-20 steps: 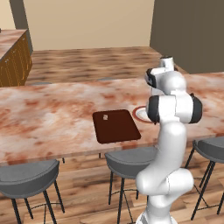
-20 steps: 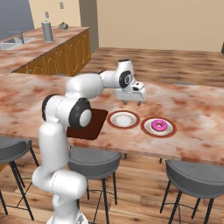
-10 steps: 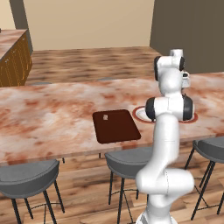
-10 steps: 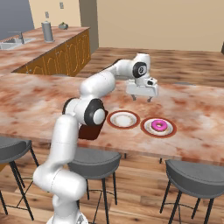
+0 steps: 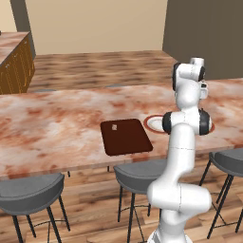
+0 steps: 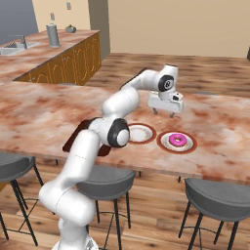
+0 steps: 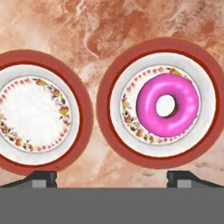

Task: Move the dessert items from the plates to the tray.

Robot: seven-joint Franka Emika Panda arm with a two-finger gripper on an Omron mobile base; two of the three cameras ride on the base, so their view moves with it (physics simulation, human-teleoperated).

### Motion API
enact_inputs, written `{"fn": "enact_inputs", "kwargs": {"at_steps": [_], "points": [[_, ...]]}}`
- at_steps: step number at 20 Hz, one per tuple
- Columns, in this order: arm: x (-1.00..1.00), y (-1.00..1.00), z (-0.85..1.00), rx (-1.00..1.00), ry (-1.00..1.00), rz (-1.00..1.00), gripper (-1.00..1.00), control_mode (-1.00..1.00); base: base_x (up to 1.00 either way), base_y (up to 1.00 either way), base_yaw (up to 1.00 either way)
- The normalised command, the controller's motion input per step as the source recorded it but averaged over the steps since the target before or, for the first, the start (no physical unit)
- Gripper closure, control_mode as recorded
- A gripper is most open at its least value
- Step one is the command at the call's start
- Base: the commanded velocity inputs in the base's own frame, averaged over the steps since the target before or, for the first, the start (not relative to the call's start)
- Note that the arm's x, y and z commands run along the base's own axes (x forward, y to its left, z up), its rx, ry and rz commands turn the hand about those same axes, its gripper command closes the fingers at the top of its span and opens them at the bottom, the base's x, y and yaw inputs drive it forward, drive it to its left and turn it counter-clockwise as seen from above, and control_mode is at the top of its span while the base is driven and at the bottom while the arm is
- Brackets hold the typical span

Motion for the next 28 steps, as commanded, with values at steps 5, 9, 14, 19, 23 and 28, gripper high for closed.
{"fn": "enact_inputs", "kwargs": {"at_steps": [5,9,14,19,23,28], "points": [[0.0,0.0,-0.14,-0.21,-0.17,0.03,-1.0,-1.0,0.0,0.0,0.0],[-0.16,0.0,-0.32,-0.33,-0.26,0.01,-1.0,-1.0,0.0,0.0,0.0],[-0.17,0.0,-0.21,-0.07,-0.01,0.0,-1.0,-1.0,0.0,0.0,0.0],[0.0,-0.01,-0.46,0.0,0.01,-0.01,-1.0,-1.0,0.0,0.0,0.0],[0.0,-0.26,-0.24,0.0,0.0,0.0,-1.0,-1.0,0.0,0.0,0.0],[0.0,-0.24,-0.17,0.0,0.0,0.0,-1.0,-1.0,0.0,0.0,0.0]]}}
